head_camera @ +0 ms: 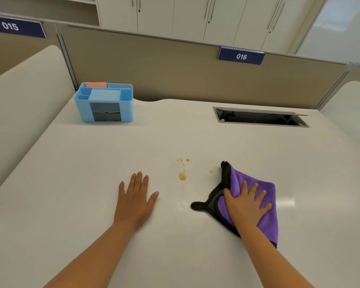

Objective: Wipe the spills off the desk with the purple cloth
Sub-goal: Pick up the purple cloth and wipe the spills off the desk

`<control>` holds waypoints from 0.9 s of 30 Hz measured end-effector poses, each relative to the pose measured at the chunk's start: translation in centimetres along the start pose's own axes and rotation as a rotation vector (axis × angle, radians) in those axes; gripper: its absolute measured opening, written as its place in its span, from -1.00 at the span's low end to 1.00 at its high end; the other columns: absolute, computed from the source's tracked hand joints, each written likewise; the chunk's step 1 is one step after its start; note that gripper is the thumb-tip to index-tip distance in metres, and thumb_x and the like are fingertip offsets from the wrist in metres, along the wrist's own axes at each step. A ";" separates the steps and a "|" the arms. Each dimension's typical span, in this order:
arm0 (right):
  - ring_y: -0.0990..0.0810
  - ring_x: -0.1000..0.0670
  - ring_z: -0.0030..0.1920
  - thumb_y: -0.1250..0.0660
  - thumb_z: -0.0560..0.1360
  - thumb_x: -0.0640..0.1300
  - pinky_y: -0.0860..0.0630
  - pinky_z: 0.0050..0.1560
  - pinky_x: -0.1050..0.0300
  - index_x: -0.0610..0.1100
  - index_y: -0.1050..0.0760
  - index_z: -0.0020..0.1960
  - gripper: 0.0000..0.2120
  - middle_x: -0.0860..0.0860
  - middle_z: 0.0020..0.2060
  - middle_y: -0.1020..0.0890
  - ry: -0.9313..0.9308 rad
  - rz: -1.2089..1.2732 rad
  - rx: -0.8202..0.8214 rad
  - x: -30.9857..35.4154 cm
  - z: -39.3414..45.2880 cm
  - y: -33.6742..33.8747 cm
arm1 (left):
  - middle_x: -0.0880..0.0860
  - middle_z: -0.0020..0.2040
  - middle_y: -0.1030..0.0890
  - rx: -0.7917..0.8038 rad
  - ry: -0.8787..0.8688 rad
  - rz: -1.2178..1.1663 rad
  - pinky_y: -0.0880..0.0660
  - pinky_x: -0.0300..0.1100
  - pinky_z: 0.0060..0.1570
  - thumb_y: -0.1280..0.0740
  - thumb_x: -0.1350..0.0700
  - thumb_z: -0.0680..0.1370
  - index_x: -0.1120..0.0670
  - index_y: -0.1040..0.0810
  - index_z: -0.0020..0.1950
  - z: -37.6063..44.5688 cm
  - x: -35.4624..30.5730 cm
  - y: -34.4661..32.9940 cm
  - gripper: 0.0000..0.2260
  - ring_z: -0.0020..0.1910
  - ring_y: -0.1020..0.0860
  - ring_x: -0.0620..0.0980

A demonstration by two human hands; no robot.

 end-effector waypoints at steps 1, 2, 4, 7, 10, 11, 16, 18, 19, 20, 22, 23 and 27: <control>0.12 -0.23 0.53 0.02 0.48 0.37 0.17 0.44 -0.32 -0.01 0.06 0.54 -0.24 -0.10 0.55 0.04 -0.009 0.003 0.004 0.7 0.0 -0.1 | 0.00 0.56 0.13 -0.003 -0.001 -0.002 0.23 0.04 0.48 0.19 -0.22 0.56 0.02 0.11 0.52 0.1 0.0 0.0 -0.41 0.53 0.18 -0.07; 0.14 -0.24 0.53 0.02 0.47 0.37 0.18 0.44 -0.33 -0.02 0.07 0.54 -0.23 -0.11 0.55 0.06 -0.021 0.002 0.009 1.2 0.0 -0.2 | 0.01 0.57 0.13 -0.007 -0.002 -0.001 0.23 0.04 0.48 0.18 -0.22 0.56 0.02 0.10 0.52 0.1 -0.1 0.0 -0.41 0.53 0.18 -0.06; 0.15 -0.25 0.53 0.03 0.47 0.38 0.19 0.44 -0.34 -0.03 0.08 0.55 -0.21 -0.12 0.55 0.07 -0.039 -0.004 0.017 2.3 0.5 -0.2 | 0.01 0.57 0.11 -0.021 -0.006 -0.010 0.23 0.04 0.48 0.15 -0.22 0.56 0.03 0.09 0.52 0.1 -0.1 0.0 -0.41 0.53 0.17 -0.06; 0.15 -0.27 0.52 0.03 0.47 0.38 0.20 0.43 -0.35 -0.04 0.07 0.55 -0.20 -0.14 0.55 0.07 -0.031 -0.006 0.025 4.5 1.7 -0.4 | 0.01 0.57 0.10 -0.020 -0.011 -0.015 0.24 0.04 0.48 0.24 -0.28 0.50 0.03 0.09 0.52 0.2 -0.1 -0.1 -0.34 0.53 0.17 -0.06; 0.15 -0.28 0.52 0.04 0.46 0.39 0.18 0.44 -0.37 -0.05 0.06 0.55 -0.19 -0.15 0.55 0.06 0.041 0.006 0.030 7.9 3.3 -0.6 | 0.01 0.56 0.10 -0.018 -0.014 -0.014 0.25 0.03 0.47 0.31 -0.30 0.44 0.03 0.10 0.52 0.5 -0.2 -0.2 -0.28 0.53 0.17 -0.07; 0.15 -0.28 0.52 0.05 0.46 0.40 0.17 0.44 -0.38 -0.05 0.07 0.55 -0.19 -0.14 0.55 0.06 0.092 0.009 0.033 9.2 3.8 -0.7 | 0.01 0.57 0.11 -0.019 -0.013 -0.013 0.25 0.04 0.48 0.28 -0.30 0.47 0.03 0.11 0.52 0.6 -0.2 -0.2 -0.31 0.53 0.17 -0.07; 0.19 -0.24 0.53 0.19 0.31 0.56 0.28 0.41 -0.36 0.06 0.21 0.53 -0.05 -0.04 0.56 0.09 0.477 0.057 0.111 17.0 5.8 -1.4 | -0.01 0.56 0.11 -0.029 -0.015 -0.017 0.28 -0.02 0.45 0.39 -0.34 0.39 0.04 0.15 0.52 1.3 -0.3 0.0 -0.21 0.53 0.18 -0.09; 0.20 -0.26 0.52 0.25 0.22 0.59 0.27 0.40 -0.40 0.12 0.24 0.52 -0.01 -0.03 0.56 0.11 0.617 0.020 0.133 19.6 6.2 -1.7 | -0.01 0.56 0.10 -0.039 -0.012 -0.018 0.28 -0.04 0.45 0.40 -0.35 0.37 0.05 0.16 0.52 1.5 -0.4 0.3 -0.20 0.53 0.17 -0.10; 0.20 -0.27 0.52 0.22 0.21 0.60 0.27 0.39 -0.42 0.15 0.24 0.51 -0.02 -0.03 0.56 0.12 0.679 -0.016 0.145 20.8 6.4 -2.1 | -0.01 0.57 0.10 -0.040 -0.008 -0.026 0.27 -0.04 0.46 0.38 -0.34 0.38 0.05 0.17 0.52 1.6 -0.4 0.3 -0.21 0.53 0.17 -0.10; 0.21 -0.28 0.52 0.16 0.22 0.61 0.28 0.38 -0.43 0.19 0.23 0.50 -0.03 -0.04 0.55 0.14 0.734 -0.057 0.153 21.7 6.5 -2.4 | -0.01 0.57 0.10 -0.039 -0.003 -0.042 0.25 -0.04 0.47 0.36 -0.33 0.38 0.05 0.18 0.52 1.7 -0.4 0.3 -0.22 0.53 0.16 -0.10; 0.23 -0.29 0.51 0.03 0.21 0.62 0.30 0.36 -0.43 0.26 0.19 0.49 -0.04 -0.03 0.55 0.16 0.813 -0.122 0.151 22.6 6.7 -2.8 | 0.01 0.57 0.09 -0.047 0.004 -0.086 0.22 -0.04 0.48 0.32 -0.34 0.39 0.06 0.20 0.51 2.0 -0.5 0.6 -0.22 0.53 0.14 -0.10; 0.24 -0.29 0.51 0.00 0.21 0.61 0.30 0.36 -0.43 0.28 0.17 0.49 -0.05 -0.03 0.55 0.15 0.826 -0.137 0.155 22.7 6.8 -3.0 | 0.02 0.57 0.09 -0.051 0.006 -0.110 0.21 -0.04 0.48 0.30 -0.34 0.40 0.06 0.21 0.51 2.2 -0.5 0.8 -0.22 0.53 0.14 -0.09; 0.19 -0.22 0.53 -0.08 0.37 0.48 0.29 0.40 -0.36 0.20 0.03 0.51 -0.20 0.02 0.56 0.06 0.848 -0.113 0.154 22.3 5.8 -3.1 | 0.01 0.57 0.11 -0.074 0.025 -0.240 0.23 -0.13 0.46 0.16 -0.31 0.46 0.07 0.22 0.51 2.4 -0.5 1.1 -0.26 0.53 0.13 -0.10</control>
Point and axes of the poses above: each hand's wrist, its own z-axis towards the middle knuckle, its own y-axis out of the back of the hand, x = y × z, the point moved 4 cm from there along z, towards the middle knuckle
